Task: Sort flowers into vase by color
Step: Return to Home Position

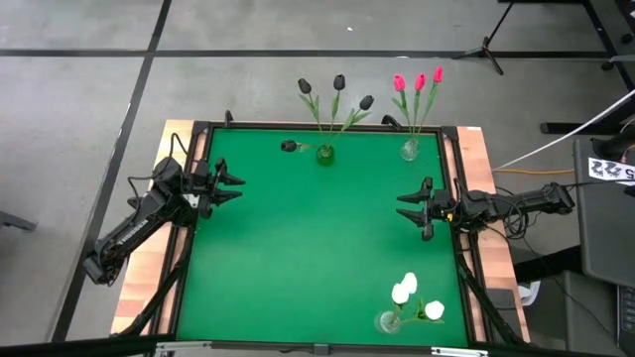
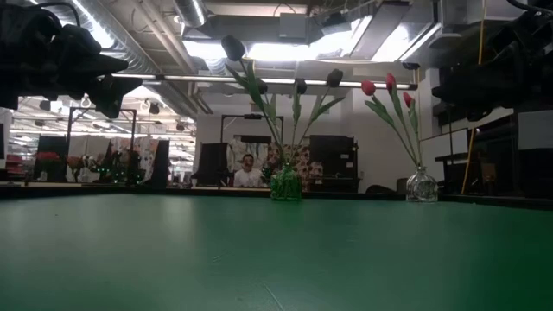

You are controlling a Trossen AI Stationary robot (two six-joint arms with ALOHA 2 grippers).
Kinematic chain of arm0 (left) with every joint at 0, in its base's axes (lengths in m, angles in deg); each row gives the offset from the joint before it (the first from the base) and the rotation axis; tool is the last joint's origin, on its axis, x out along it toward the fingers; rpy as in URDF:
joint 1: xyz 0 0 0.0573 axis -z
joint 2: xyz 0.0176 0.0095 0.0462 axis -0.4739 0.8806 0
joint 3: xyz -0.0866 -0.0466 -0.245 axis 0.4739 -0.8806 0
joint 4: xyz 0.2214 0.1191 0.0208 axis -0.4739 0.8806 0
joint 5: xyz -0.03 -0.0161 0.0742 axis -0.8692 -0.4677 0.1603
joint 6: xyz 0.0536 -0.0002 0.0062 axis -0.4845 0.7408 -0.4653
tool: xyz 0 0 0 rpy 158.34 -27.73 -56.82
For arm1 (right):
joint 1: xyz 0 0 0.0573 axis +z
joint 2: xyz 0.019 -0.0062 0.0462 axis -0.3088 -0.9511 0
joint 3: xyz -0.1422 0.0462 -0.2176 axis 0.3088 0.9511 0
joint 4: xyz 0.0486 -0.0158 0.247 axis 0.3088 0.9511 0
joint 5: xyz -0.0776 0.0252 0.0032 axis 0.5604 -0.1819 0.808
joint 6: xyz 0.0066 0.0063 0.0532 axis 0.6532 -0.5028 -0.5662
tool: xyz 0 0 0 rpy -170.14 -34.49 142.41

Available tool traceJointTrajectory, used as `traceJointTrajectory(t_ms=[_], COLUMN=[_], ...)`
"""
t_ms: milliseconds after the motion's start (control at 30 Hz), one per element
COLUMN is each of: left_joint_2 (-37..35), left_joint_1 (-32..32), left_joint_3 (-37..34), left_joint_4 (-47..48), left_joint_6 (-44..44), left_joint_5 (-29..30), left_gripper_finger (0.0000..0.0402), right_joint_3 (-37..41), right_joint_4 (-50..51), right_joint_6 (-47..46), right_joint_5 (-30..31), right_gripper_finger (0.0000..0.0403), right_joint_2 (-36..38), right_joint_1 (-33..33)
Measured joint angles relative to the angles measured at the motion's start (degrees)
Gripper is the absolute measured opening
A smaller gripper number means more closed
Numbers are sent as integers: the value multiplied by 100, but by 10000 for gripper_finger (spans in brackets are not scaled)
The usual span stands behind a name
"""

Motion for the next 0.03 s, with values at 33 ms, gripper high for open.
traceJointTrajectory(t_ms=[33], left_joint_2=[-2], left_joint_1=[0], left_joint_3=[-2], left_joint_4=[0], left_joint_6=[0], left_joint_5=[0], left_gripper_finger=[182], right_joint_3=[-2], right_joint_4=[0], right_joint_6=[-1], right_joint_5=[-1], right_gripper_finger=[177], right_joint_2=[0], right_joint_1=[-1])
